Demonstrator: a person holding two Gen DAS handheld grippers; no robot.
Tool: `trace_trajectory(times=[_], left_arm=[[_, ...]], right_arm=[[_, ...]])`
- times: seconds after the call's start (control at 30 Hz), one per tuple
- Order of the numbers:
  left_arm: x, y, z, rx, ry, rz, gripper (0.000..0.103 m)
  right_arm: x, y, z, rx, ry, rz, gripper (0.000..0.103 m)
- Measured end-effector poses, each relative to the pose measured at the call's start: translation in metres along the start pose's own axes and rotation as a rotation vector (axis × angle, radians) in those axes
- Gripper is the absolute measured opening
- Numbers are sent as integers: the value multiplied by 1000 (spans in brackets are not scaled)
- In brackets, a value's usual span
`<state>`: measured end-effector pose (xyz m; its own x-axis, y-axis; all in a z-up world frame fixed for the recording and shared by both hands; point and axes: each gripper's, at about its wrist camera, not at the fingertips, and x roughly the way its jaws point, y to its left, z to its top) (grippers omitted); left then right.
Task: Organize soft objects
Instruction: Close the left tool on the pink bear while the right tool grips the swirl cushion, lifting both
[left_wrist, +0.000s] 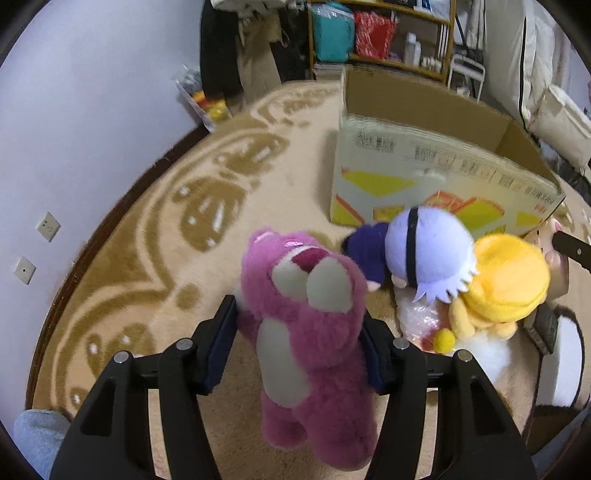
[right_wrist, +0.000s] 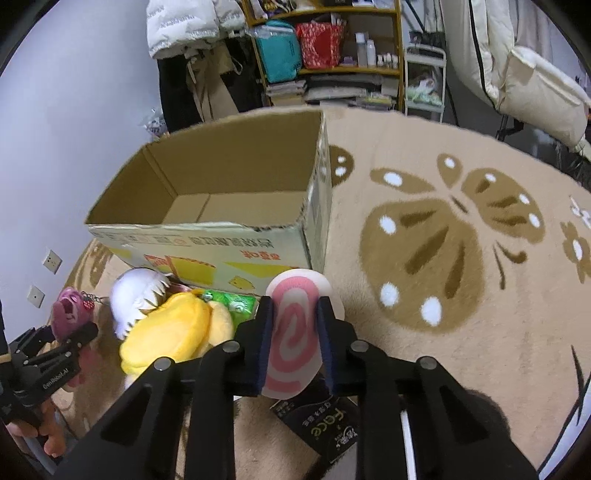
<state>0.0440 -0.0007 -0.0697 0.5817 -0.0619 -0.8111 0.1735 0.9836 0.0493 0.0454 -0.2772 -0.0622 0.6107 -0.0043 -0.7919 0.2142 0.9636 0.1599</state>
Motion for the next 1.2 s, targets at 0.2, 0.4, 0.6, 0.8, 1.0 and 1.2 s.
trace_trajectory(times=[0.2, 0.4, 0.6, 0.8, 1.0, 1.2], left_arm=[[-25, 4, 4, -7, -91, 23, 58], [-47, 7, 5, -7, -175, 48, 58], [-75, 0, 7, 56, -253, 72, 58], [-98, -5, 15, 96, -325, 100, 58], [-104, -12, 42, 91, -367, 108, 58], [-96, -20, 70, 123, -397, 105, 58]], right_arm=[[-31, 7, -1, -23, -85, -10, 22], [-64, 13, 2, -38, -190, -7, 21], [-88, 21, 7, -63, -272, 1, 21], [-101, 25, 14, -71, -324, -8, 21], [-105, 27, 28, -87, -362, -22, 21], [-97, 33, 45, -116, -375, -34, 21]])
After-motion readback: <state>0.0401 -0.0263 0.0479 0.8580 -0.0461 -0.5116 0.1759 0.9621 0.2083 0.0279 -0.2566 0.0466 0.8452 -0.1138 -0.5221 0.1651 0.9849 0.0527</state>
